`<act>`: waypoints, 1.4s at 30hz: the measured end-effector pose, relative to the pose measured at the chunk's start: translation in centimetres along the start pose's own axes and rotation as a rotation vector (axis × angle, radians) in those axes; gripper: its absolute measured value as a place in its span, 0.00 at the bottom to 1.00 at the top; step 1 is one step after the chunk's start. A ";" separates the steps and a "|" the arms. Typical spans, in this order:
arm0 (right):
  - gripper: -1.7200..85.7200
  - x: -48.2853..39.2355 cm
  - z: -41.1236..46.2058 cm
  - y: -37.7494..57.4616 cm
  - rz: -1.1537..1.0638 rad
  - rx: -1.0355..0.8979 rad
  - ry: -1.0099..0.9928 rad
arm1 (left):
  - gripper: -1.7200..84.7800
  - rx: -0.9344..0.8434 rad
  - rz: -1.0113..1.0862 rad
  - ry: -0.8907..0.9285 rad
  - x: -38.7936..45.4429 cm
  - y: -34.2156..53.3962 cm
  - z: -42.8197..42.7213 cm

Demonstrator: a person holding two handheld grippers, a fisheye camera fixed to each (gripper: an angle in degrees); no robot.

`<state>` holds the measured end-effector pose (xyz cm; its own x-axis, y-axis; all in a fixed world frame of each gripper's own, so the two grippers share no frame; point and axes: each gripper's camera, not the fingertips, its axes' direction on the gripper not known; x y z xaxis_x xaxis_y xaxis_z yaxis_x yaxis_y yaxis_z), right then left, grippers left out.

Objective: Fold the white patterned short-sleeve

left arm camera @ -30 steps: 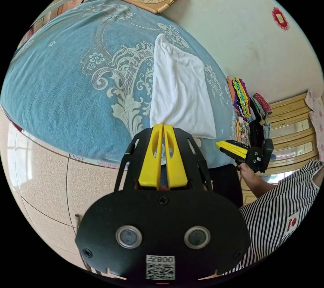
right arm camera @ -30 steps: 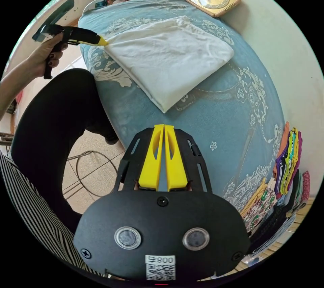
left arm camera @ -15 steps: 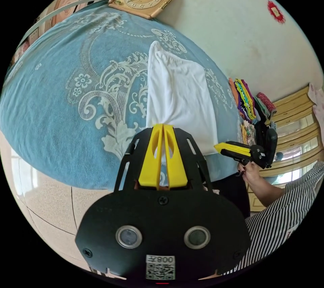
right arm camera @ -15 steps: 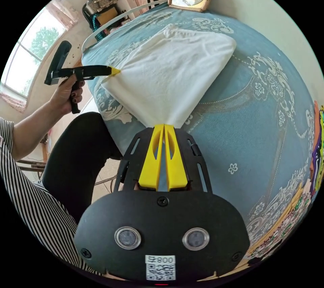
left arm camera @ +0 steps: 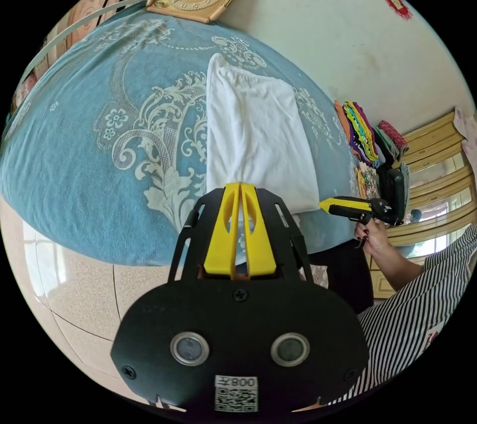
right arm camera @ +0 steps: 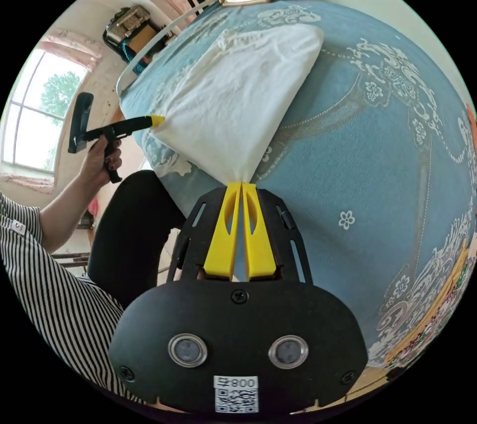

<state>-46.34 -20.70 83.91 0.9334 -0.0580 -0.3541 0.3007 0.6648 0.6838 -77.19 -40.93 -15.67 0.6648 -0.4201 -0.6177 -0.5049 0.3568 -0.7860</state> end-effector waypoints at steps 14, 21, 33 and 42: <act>0.08 14.3 4.7 4.0 0.292 0.077 -0.462 | 0.09 -0.246 0.767 -0.048 24.6 -4.2 2.4; 0.09 19.2 8.0 4.3 0.350 0.074 -0.565 | 0.05 -0.316 0.945 -0.280 30.2 -3.6 5.4; 0.09 24.4 13.6 3.7 0.416 0.052 -0.749 | 0.03 -0.215 0.810 -0.135 28.9 -3.4 3.0; 0.10 26.5 17.1 3.8 0.461 0.033 -0.814 | 0.03 -0.200 0.776 -0.099 25.1 -1.2 4.5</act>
<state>-17.13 -32.43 87.97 0.8080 -0.3058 0.5037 -0.1394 0.7314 0.6676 -57.43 -48.16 -30.06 0.1251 -0.0349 -0.9915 -0.9253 0.3566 -0.1293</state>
